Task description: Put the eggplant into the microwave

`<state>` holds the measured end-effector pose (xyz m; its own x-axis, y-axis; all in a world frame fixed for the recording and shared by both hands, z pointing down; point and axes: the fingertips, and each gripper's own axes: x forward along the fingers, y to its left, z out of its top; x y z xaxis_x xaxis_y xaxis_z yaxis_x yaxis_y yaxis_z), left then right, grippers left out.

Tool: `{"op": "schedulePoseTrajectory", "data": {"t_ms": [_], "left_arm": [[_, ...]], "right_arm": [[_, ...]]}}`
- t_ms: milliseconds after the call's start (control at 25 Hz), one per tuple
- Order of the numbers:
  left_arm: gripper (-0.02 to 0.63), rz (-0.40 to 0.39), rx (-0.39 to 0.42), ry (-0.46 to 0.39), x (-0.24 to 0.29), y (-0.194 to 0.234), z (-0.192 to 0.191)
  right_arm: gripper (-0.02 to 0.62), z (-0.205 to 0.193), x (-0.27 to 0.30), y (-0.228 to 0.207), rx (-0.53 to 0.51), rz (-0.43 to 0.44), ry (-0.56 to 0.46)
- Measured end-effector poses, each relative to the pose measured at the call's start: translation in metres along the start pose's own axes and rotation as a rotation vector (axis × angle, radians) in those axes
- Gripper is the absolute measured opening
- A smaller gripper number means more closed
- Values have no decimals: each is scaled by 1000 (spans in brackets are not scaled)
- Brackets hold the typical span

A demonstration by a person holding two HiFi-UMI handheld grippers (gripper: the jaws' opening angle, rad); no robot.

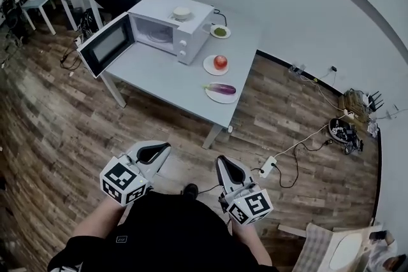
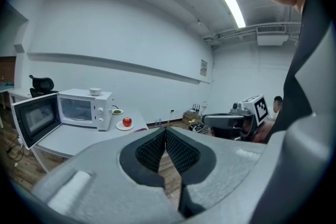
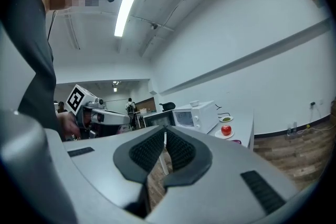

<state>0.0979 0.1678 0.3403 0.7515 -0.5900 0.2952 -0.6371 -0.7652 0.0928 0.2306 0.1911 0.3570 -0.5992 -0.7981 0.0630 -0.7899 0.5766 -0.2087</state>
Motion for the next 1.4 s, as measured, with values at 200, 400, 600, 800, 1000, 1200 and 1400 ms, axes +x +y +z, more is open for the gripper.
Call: {"op": "schedulePoseTrajectory", "data": {"t_ms": [200,400,600,800,1000,1200,1400], "left_arm": [[9,10,-4,8,23,6,7],[9,22,-22,20,34,25,5],[9,18,-11,2,46,59,11],[9,-25,-3,-8,62,102,23],[9,-67,26,-7,73,137,31],[9,-78,15,-11,95,161,35],[9,-102,4,8,117,161,36]], "right_arm": [[18,5,12,-24,14,19,-12],[18,1,31,-33,4,29,19],[20,4,67,-42,-17,13,31],[20,14,112,-54,-42,-36,35],[40,21,145,-67,-68,-98,52],[43,17,163,-87,-130,-149,107],[43,14,171,-109,-145,-171,143]]}}
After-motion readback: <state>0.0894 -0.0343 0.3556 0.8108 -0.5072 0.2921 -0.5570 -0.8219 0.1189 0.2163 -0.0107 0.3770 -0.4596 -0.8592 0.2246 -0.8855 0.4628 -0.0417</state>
